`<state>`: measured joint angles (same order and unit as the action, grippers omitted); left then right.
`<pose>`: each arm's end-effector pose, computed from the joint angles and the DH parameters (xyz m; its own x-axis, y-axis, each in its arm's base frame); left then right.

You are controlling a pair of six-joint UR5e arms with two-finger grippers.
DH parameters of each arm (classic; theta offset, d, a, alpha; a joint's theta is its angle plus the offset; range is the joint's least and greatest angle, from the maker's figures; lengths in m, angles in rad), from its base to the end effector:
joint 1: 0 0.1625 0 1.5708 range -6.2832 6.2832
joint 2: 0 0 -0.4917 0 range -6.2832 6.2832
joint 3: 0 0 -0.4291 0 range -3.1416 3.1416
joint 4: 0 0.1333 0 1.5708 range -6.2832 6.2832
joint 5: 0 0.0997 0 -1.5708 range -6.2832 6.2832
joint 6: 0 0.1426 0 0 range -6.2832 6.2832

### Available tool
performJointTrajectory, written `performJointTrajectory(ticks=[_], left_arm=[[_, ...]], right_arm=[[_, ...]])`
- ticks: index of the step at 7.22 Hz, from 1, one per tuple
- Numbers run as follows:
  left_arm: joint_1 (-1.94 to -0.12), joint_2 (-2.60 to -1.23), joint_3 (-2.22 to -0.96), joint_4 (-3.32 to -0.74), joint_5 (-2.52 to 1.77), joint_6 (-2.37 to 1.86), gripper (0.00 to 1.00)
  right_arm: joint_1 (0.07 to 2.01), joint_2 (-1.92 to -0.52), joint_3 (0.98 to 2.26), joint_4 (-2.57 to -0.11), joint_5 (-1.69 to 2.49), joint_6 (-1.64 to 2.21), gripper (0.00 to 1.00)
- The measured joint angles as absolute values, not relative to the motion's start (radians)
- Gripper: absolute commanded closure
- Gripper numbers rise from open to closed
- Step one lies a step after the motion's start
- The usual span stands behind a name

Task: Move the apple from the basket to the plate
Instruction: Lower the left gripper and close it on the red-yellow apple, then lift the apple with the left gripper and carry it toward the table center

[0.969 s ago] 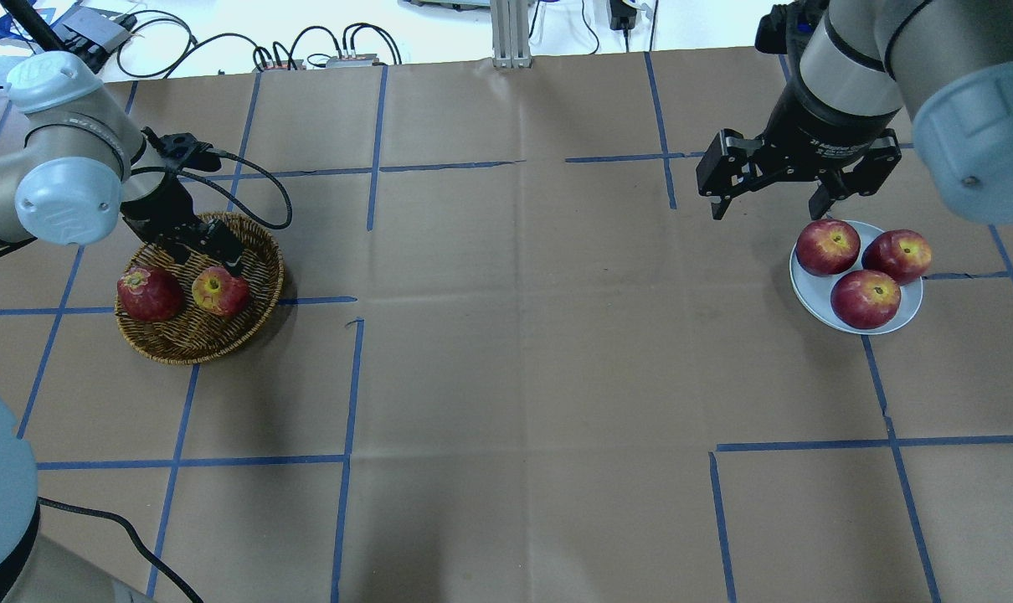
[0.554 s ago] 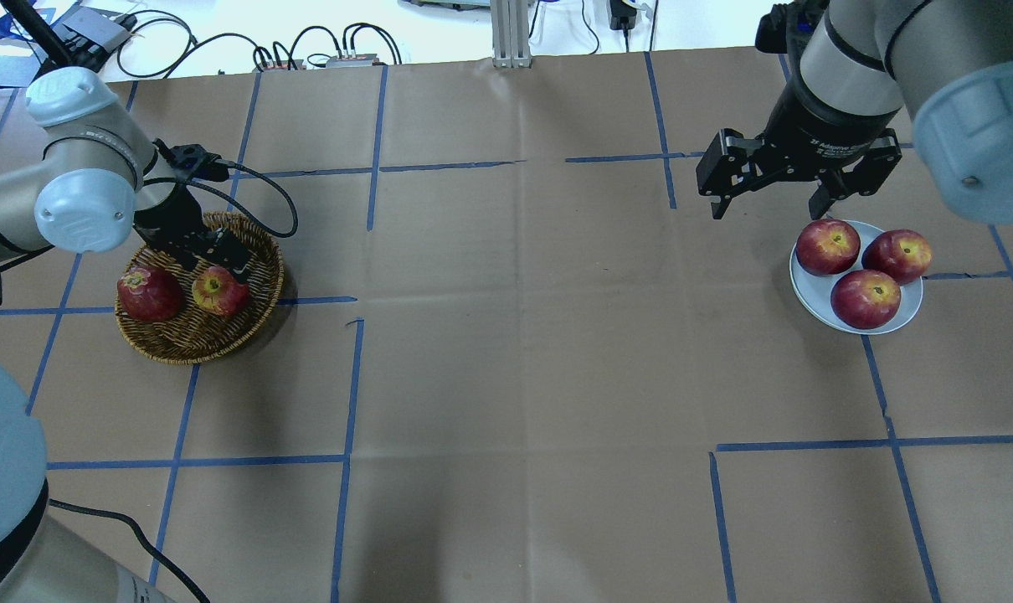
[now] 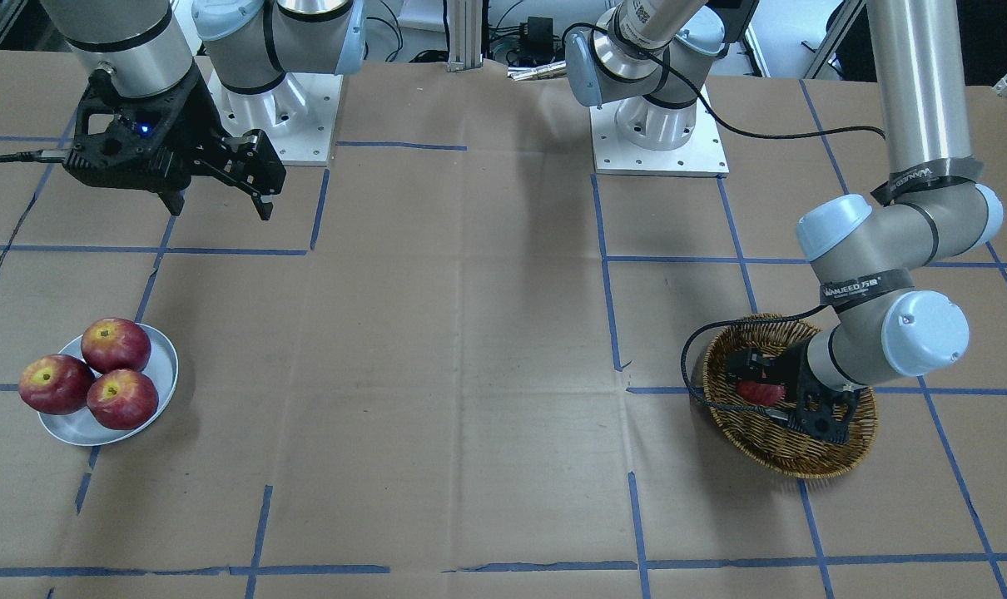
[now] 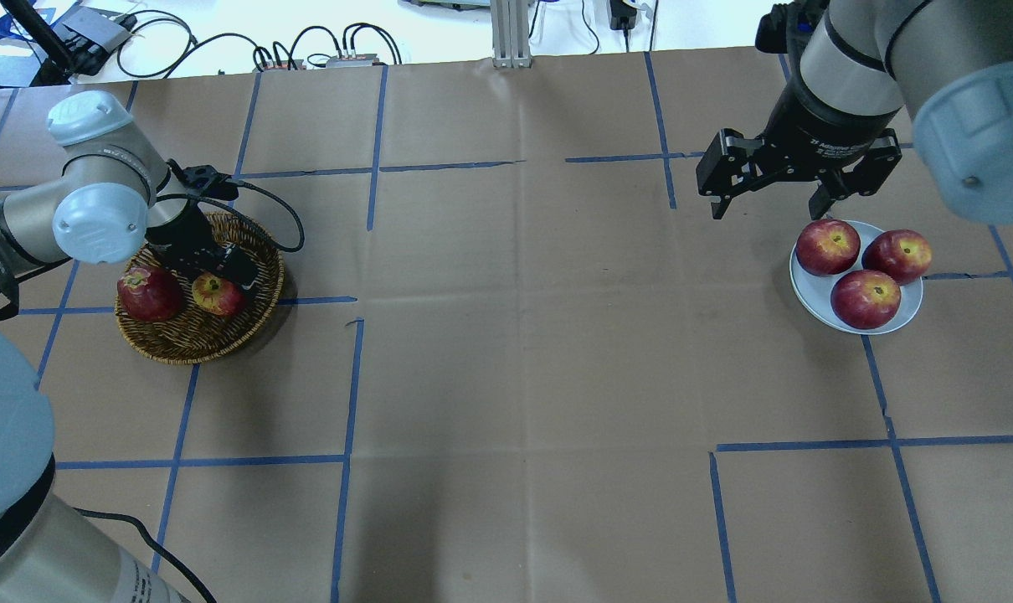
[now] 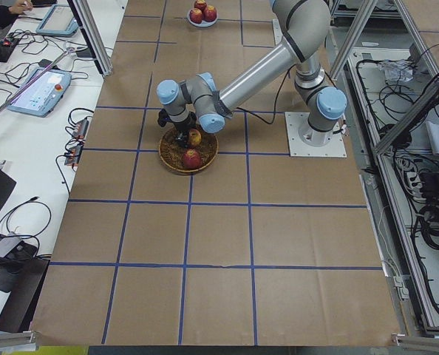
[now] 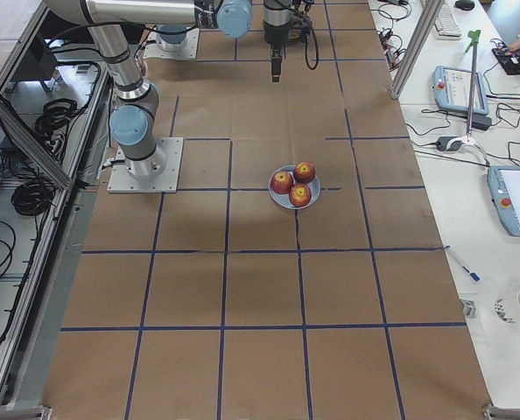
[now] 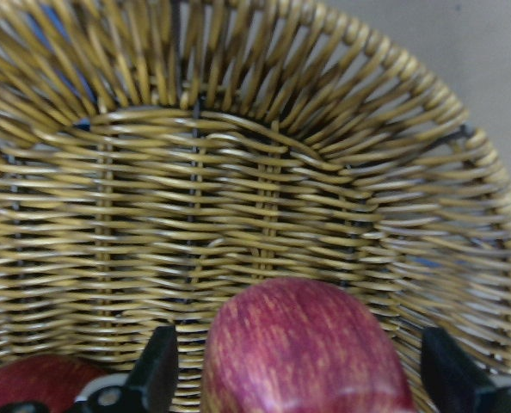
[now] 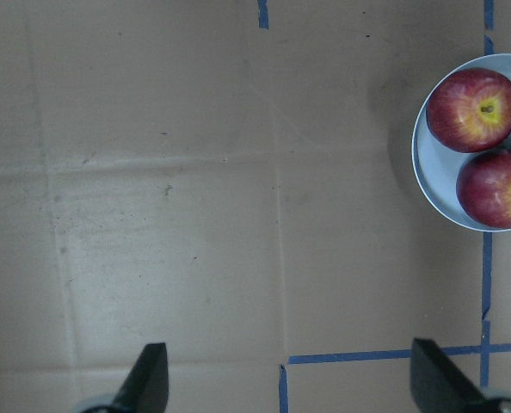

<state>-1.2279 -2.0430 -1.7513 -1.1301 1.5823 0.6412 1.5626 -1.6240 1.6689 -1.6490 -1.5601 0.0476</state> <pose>0.0885 -0.6395 0.1794 -0.9519 0.2831 0.1169 0.3004 0.9376 0.1754 0.1307 -0.5080 0.4951 -0.9984 0.0554 -0.0123 0.0558 0.9979 -0.0327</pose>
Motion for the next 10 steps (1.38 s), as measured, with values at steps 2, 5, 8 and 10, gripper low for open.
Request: performJointTrajectory(ticks=[2, 5, 8, 10], left_arm=[[-1.226, -2.045, -1.754, -1.13, 1.586, 0.641, 0.48], [-1.237, -2.007, -1.726, -1.157, 1.584, 0.615, 0.48], [-1.414, -1.896, -1.698, -1.233, 1.577, 0.324, 0.47], [-1.581, -1.883, -1.683, -1.243, 1.569, 0.056, 0.47]], right_arm=[[1.563, -1.624, 1.668, -1.649, -1.56, 0.048, 0.0], [1.563, -1.624, 1.667, -1.649, -1.56, 0.048, 0.0], [1.563, -1.624, 1.667, -1.649, -1.56, 0.048, 0.0], [1.563, -1.624, 1.667, -1.649, -1.56, 0.048, 0.0]])
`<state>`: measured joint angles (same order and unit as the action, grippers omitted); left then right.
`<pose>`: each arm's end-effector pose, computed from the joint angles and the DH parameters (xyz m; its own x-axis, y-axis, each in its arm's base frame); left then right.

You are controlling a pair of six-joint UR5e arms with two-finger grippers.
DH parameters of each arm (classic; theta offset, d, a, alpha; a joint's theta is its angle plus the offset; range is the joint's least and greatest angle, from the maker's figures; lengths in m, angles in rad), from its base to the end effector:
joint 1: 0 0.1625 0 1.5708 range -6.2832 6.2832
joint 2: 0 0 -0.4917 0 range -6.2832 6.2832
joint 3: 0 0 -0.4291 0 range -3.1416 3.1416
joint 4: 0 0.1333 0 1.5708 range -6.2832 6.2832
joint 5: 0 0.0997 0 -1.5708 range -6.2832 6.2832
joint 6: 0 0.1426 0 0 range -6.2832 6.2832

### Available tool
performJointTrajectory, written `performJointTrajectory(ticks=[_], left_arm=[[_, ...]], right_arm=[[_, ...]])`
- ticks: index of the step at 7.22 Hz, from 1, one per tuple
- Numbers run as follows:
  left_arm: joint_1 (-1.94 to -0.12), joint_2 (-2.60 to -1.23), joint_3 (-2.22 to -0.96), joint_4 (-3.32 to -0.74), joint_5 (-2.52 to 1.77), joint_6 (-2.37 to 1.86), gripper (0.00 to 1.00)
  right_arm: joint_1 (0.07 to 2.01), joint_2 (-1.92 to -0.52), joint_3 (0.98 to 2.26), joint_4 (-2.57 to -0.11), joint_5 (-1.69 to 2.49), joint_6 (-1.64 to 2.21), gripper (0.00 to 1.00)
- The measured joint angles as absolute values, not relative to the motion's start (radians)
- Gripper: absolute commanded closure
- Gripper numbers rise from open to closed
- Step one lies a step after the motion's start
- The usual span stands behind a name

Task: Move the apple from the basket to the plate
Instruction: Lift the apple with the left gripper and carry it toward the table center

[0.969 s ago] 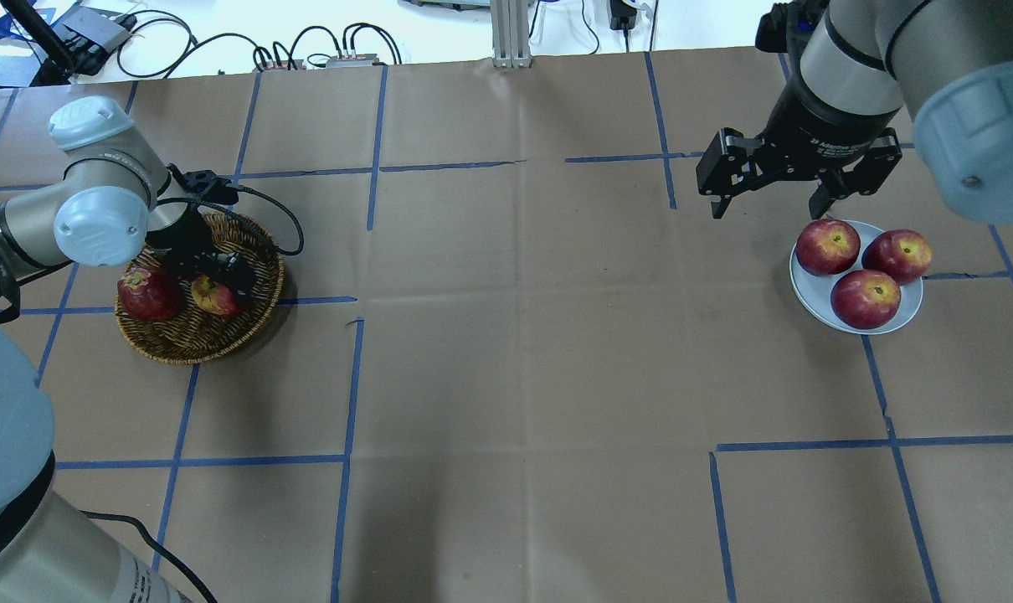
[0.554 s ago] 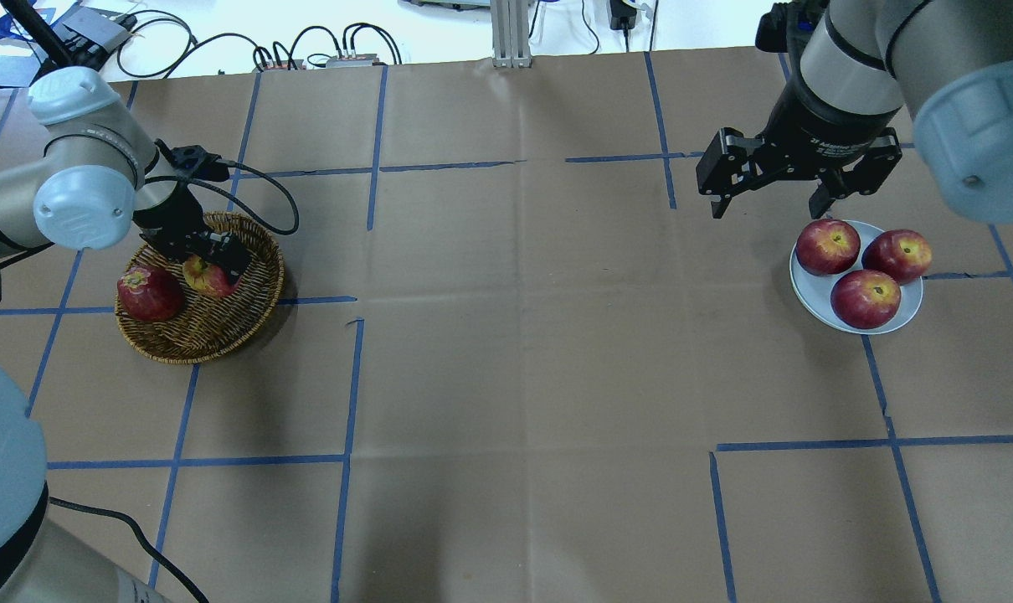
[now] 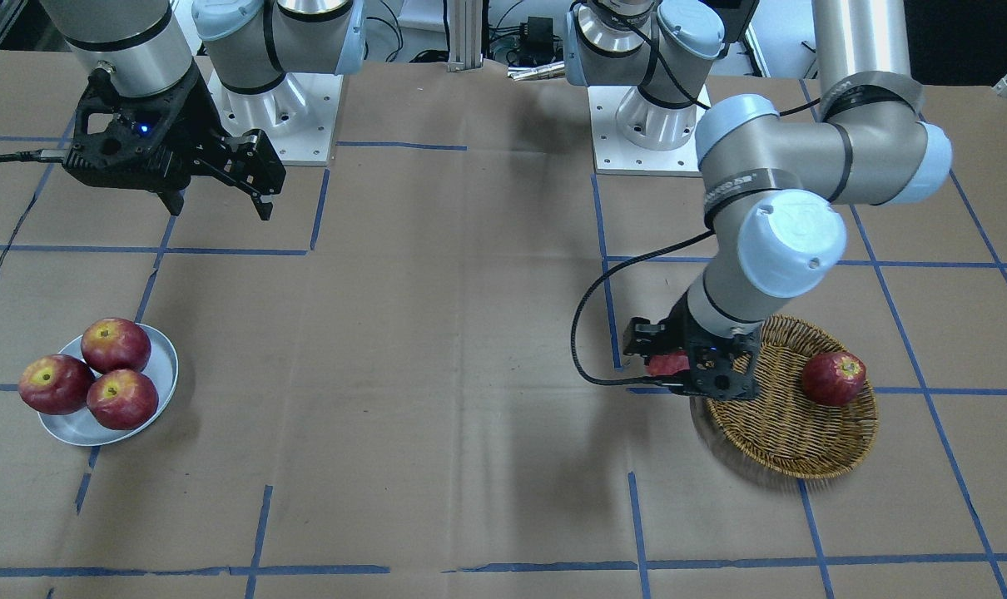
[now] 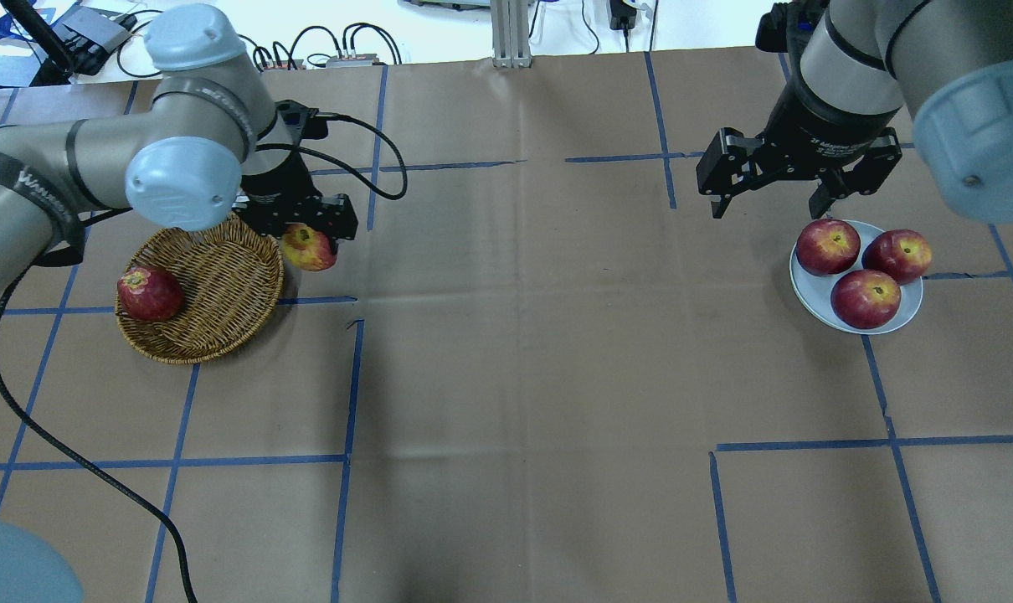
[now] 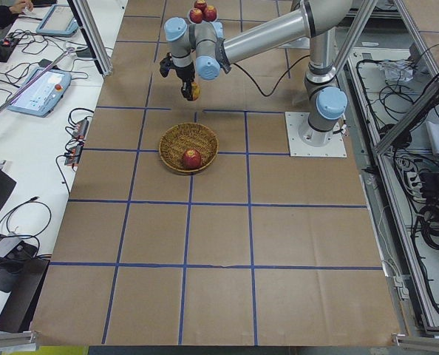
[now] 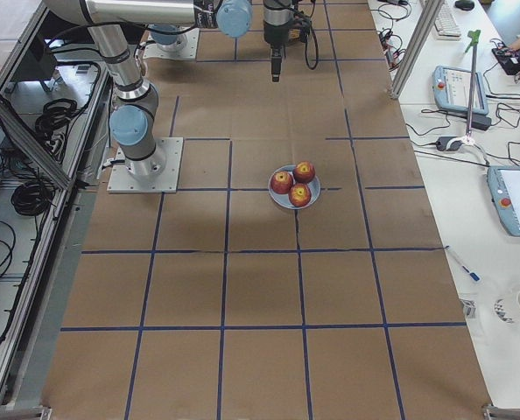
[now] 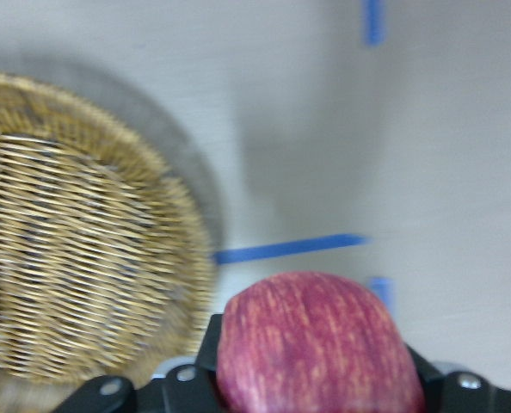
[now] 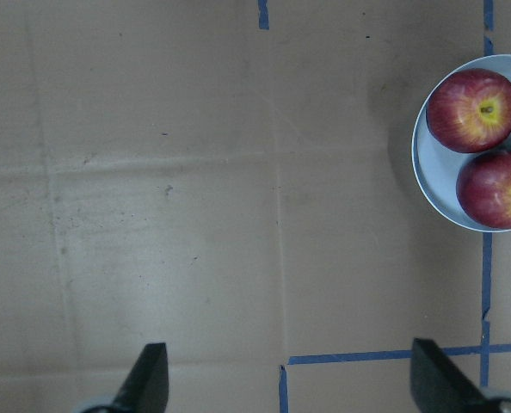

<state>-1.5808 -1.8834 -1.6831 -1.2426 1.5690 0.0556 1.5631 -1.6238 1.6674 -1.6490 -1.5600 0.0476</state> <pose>-0.1398 -0.6263 0.3019 -0.9979 0.0651 0.0071 0.0655 0.9932 0.0963 0.1309 -0.5082 0.4957 -0.9984 0.0549 -0.0124 0.0553 0.9979 -0.0340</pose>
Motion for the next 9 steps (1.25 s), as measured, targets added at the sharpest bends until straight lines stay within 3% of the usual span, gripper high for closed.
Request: performJointTrajectory(ticks=[4, 7, 9], left_arm=[[-1.845, -2.038, -1.649, -1.07, 1.568, -0.319, 0.42], [-1.905, -2.111, -1.604, -1.032, 1.536, -0.398, 0.42], [-1.937, -2.133, -1.582, -1.031, 1.525, -0.422, 0.36]], right_arm=[[1.563, -1.624, 1.667, -1.649, -1.56, 0.048, 0.0], [1.563, -1.623, 1.669, -1.649, -1.56, 0.048, 0.0], [1.563, -1.624, 1.669, -1.649, -1.56, 0.048, 0.0]])
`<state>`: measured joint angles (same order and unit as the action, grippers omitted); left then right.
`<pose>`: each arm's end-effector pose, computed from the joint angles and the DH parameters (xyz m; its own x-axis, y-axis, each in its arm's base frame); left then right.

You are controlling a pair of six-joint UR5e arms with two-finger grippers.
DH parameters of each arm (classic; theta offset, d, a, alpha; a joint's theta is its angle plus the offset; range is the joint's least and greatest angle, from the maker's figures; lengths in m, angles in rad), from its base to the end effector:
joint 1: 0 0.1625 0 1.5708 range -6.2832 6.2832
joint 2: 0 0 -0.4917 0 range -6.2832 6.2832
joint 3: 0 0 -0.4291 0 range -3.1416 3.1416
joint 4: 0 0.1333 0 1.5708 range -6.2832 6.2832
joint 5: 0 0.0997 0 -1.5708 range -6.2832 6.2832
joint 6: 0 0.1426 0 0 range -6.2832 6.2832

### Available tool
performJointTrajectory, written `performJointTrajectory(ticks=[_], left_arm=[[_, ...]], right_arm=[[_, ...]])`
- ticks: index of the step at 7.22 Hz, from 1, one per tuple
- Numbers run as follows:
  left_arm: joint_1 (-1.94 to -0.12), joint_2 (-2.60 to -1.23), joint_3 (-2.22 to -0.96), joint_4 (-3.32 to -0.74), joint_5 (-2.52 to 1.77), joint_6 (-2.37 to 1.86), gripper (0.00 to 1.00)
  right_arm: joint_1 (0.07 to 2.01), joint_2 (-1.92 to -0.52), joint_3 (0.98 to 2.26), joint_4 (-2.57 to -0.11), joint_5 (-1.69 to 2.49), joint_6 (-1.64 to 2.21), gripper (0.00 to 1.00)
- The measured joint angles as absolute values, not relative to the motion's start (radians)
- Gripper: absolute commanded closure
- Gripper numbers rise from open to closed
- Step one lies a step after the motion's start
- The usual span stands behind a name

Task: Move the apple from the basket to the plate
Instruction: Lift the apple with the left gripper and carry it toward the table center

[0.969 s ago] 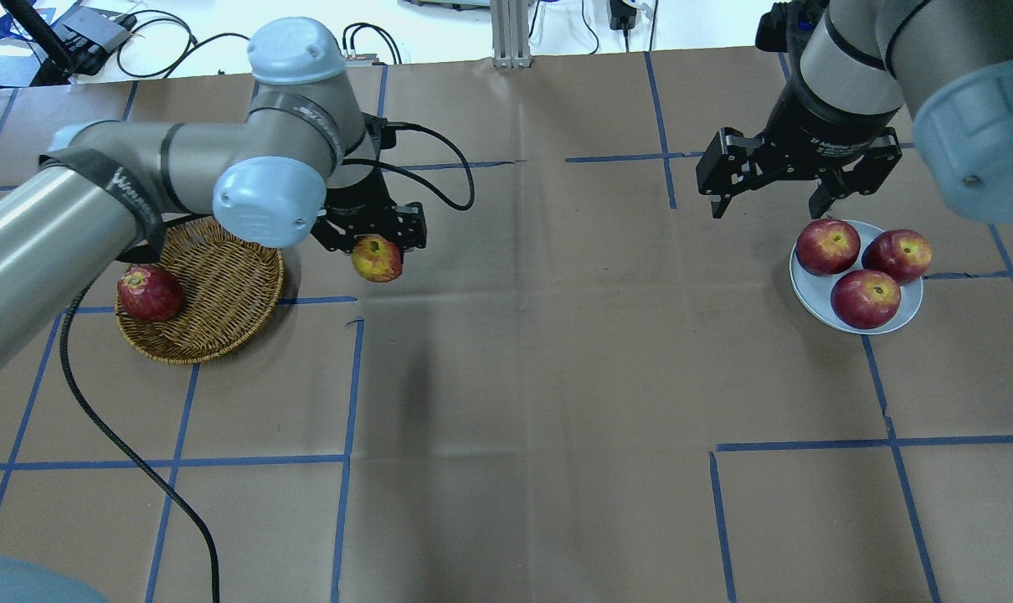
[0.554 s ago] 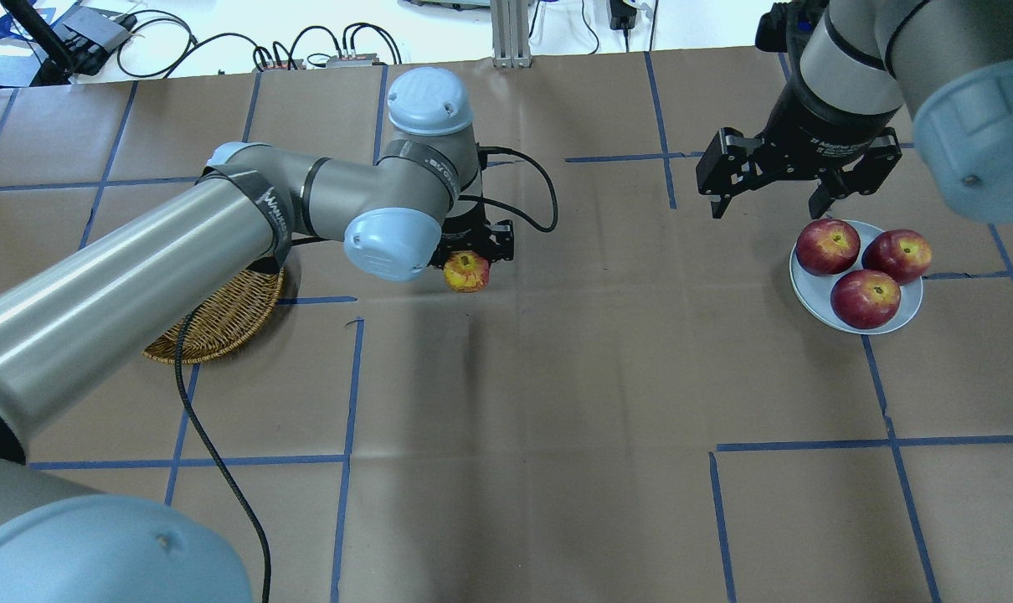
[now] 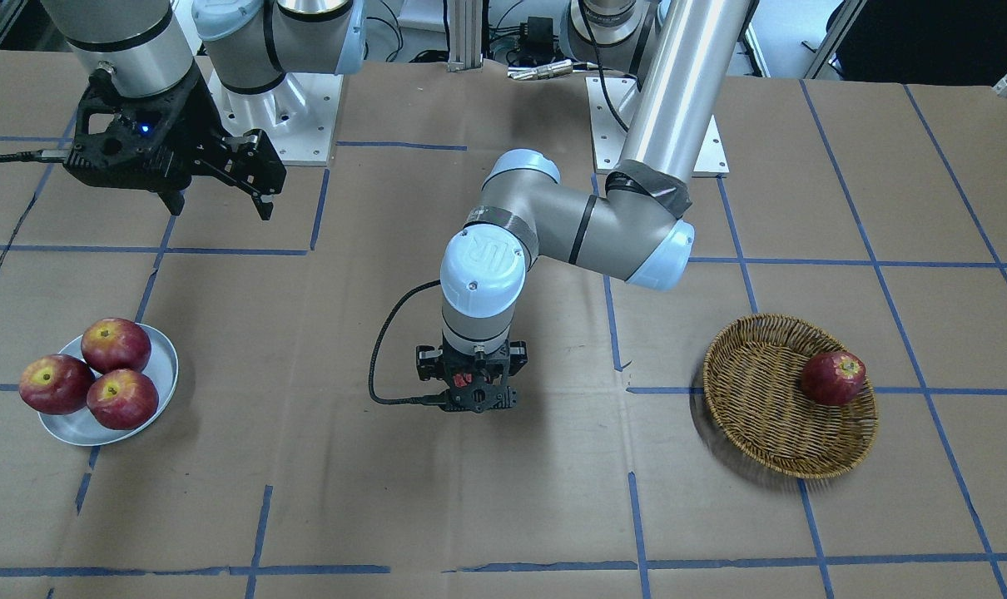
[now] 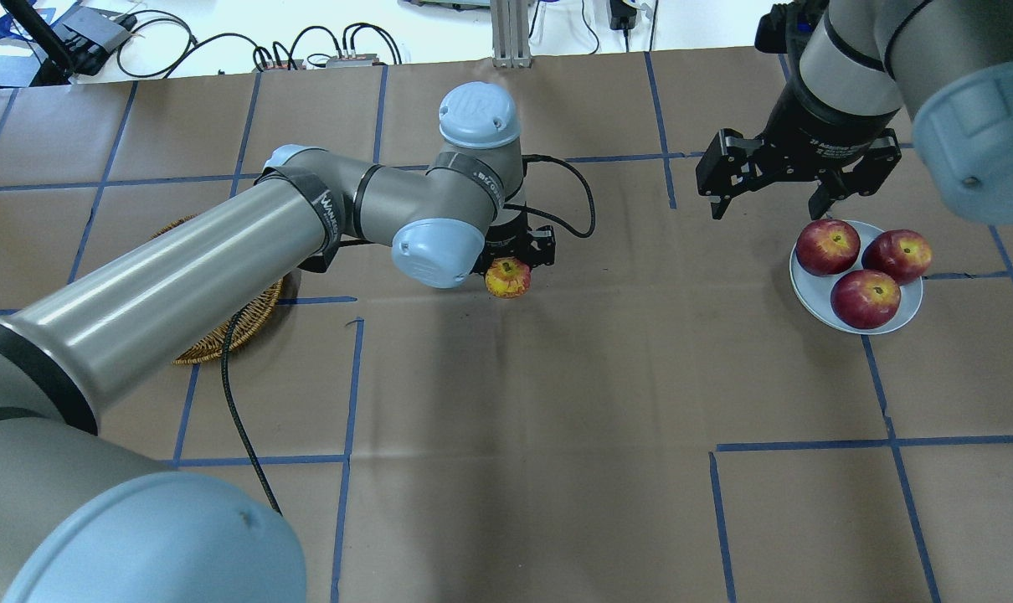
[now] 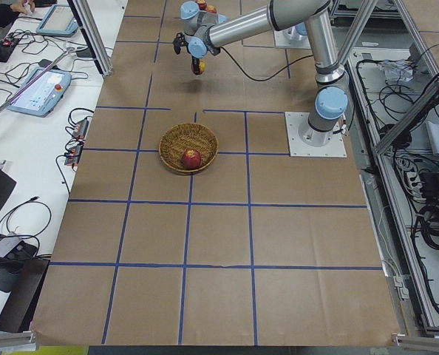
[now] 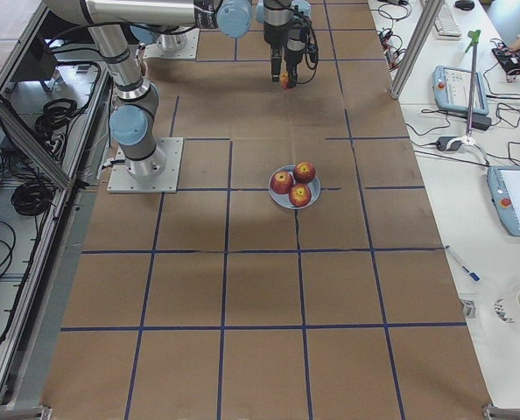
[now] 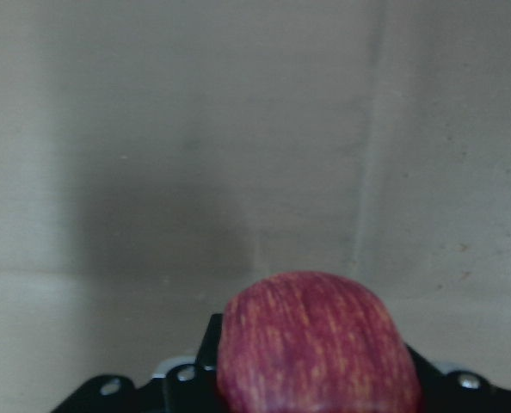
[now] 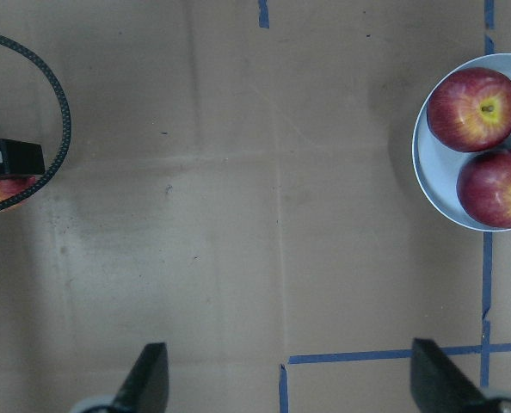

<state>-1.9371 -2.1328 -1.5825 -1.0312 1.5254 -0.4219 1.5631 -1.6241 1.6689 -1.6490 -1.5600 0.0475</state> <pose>-0.3874 -0.6196 0.1999 -0.9980 -0.0570 0.0274 -0.0556 0.9972 0.0497 0.1309 -0.5079 0.4951 -0.9984 0.0548 -0.0124 0.0552 0.9979 -0.0328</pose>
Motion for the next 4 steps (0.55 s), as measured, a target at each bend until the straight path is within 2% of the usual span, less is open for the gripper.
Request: performJointTrajectory(ticks=[2, 4], left_arm=[[-1.975, -2.157, -1.578, -1.031, 1.54, -0.425, 0.34], [-1.984, -2.169, -1.58, -1.032, 1.544, -0.422, 0.07]], right_arm=[[1.563, -1.624, 1.669, -1.649, -1.56, 0.048, 0.0], [1.563, -1.624, 1.668, -1.649, -1.56, 0.048, 0.0]])
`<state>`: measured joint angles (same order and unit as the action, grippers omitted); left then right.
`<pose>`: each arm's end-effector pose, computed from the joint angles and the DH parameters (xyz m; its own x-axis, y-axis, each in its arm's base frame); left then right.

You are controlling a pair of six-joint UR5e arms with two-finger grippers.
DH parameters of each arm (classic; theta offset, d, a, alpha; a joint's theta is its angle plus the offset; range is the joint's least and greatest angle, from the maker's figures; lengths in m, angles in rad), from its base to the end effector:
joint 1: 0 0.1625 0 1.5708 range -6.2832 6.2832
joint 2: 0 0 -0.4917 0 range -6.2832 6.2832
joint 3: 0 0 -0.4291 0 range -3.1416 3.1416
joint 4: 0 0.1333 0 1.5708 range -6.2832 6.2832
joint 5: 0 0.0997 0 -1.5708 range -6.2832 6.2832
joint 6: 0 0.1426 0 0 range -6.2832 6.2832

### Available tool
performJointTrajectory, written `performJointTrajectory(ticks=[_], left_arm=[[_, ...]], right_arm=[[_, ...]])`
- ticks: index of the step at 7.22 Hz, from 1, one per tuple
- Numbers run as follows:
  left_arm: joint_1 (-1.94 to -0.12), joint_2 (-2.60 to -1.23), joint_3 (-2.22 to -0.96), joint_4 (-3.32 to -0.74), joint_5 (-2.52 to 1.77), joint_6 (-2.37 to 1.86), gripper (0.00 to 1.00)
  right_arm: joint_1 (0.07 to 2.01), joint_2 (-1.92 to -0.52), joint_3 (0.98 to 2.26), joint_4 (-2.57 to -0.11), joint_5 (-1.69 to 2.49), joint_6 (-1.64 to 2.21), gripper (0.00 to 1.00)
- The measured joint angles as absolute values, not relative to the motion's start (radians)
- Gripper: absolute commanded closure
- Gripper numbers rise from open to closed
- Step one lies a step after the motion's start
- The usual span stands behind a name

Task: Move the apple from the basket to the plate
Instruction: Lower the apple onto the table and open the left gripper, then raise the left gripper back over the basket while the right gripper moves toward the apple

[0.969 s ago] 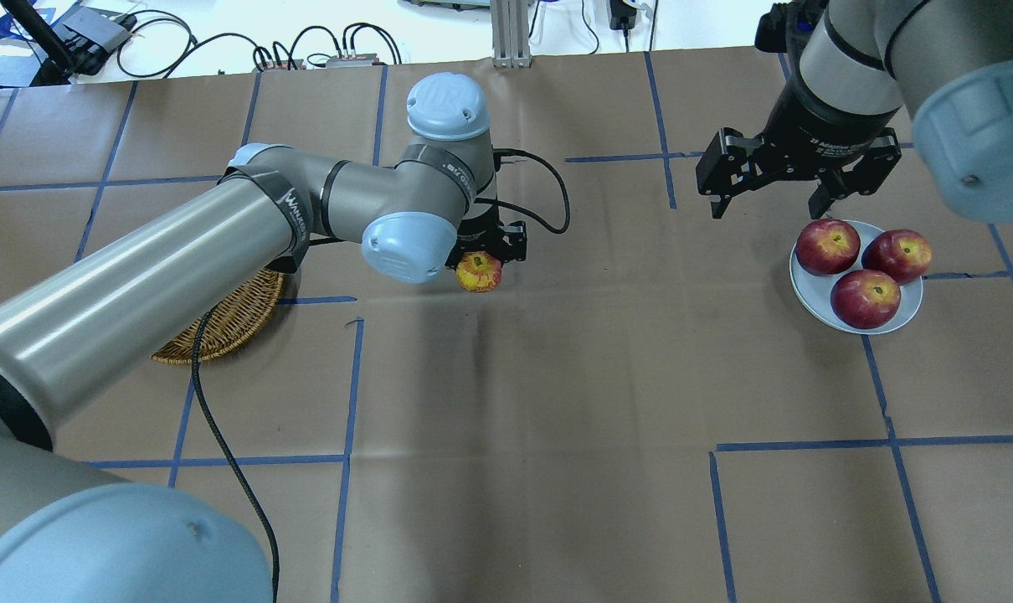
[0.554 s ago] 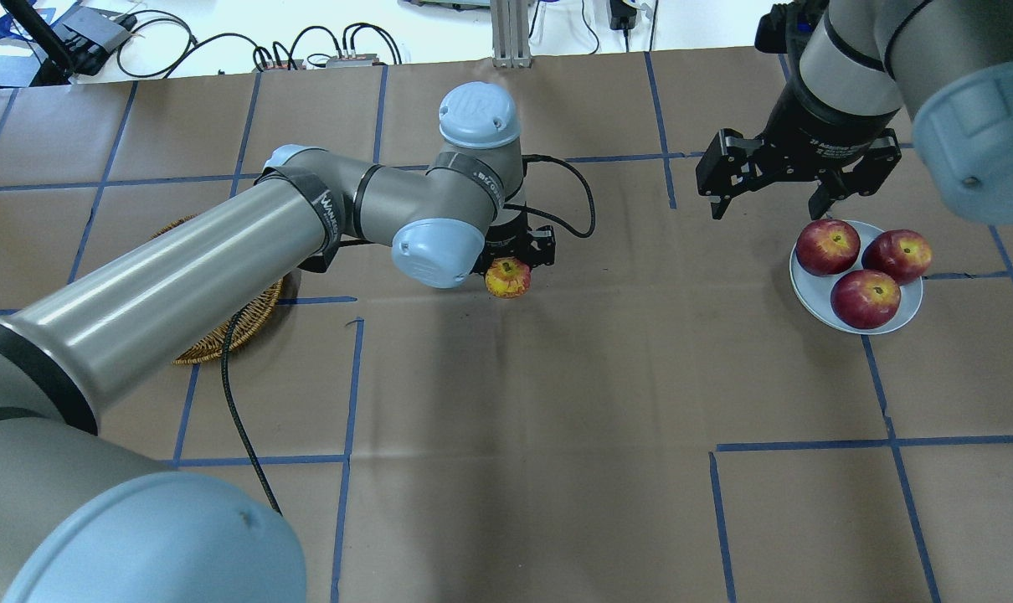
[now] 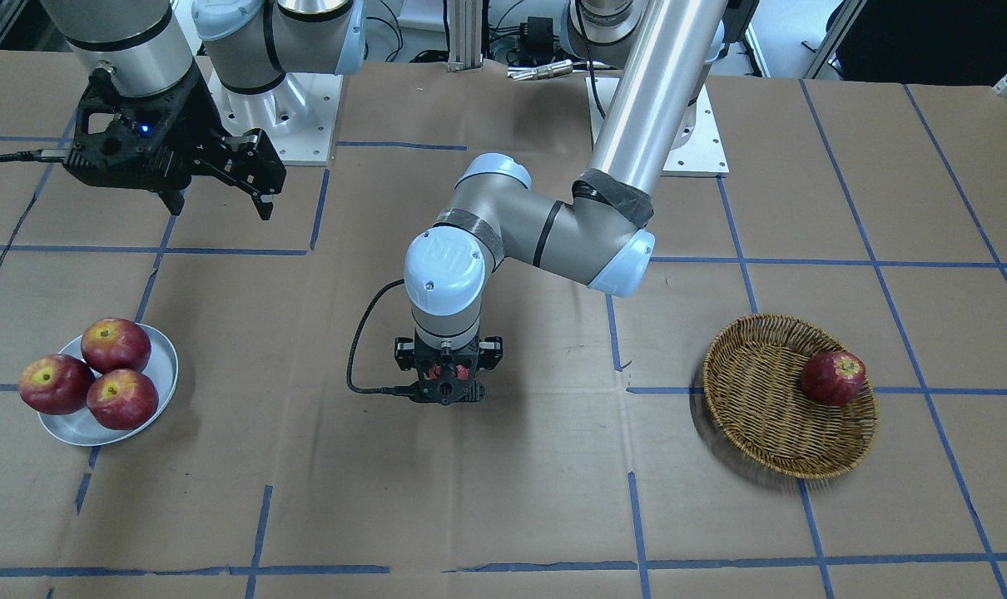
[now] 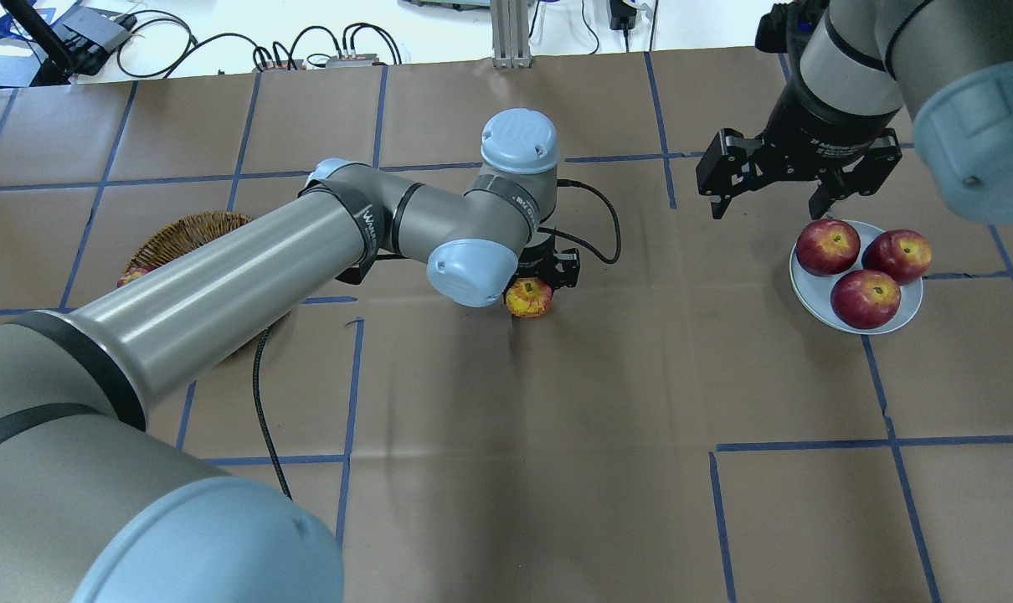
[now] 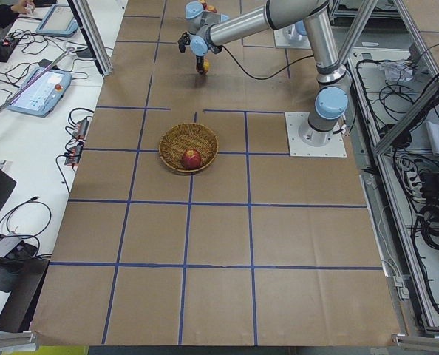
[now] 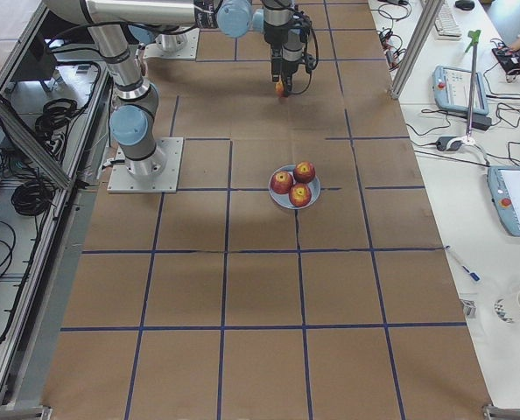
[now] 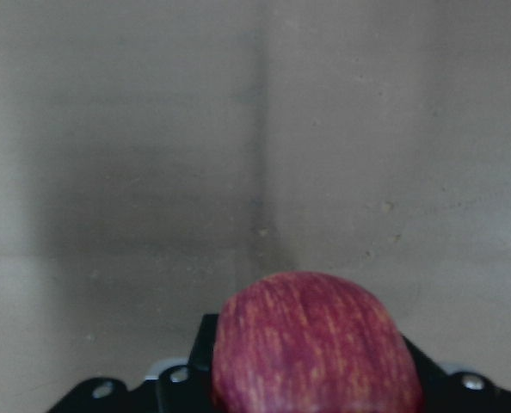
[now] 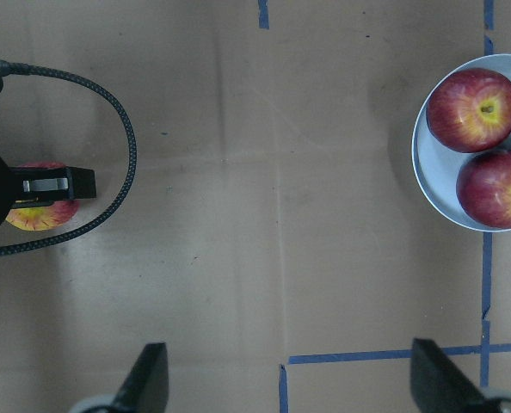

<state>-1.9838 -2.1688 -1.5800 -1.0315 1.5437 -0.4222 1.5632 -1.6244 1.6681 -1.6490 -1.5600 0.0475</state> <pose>-0.4142 -0.6035 0.1751 -0.9999 -0.0100 -0.0032 -0.0102 0.9973 0.0730 0.1310 -0.5079 0.4957 -0.9984 0.0547 -0.0124 0.0551 0.9979 -0.0339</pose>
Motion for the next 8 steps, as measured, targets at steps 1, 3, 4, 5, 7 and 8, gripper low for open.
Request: performJointTrajectory(ticks=[1, 3, 4, 5, 7, 8], left_arm=[[-1.984, -2.175, -1.58, -1.03, 1.543, -0.421, 0.02], [-1.986, -2.182, -1.578, -1.029, 1.541, -0.42, 0.02], [-1.987, -2.177, -1.577, -1.029, 1.541, -0.42, 0.01], [-1.987, -2.164, -1.574, -1.03, 1.542, -0.419, 0.01], [-1.981, -2.109, -1.557, -1.06, 1.544, -0.416, 0.01], [-1.973, -2.069, -1.548, -1.104, 1.546, -0.411, 0.01]], right_arm=[[1.563, -1.624, 1.668, -1.649, -1.56, 0.048, 0.0], [1.563, -1.624, 1.667, -1.649, -1.56, 0.049, 0.0], [1.563, -1.624, 1.666, -1.649, -1.56, 0.049, 0.0], [1.563, -1.624, 1.666, -1.649, -1.56, 0.049, 0.0], [1.563, -1.624, 1.666, -1.649, -1.56, 0.049, 0.0], [1.563, -1.625, 1.666, -1.649, -1.56, 0.049, 0.0]])
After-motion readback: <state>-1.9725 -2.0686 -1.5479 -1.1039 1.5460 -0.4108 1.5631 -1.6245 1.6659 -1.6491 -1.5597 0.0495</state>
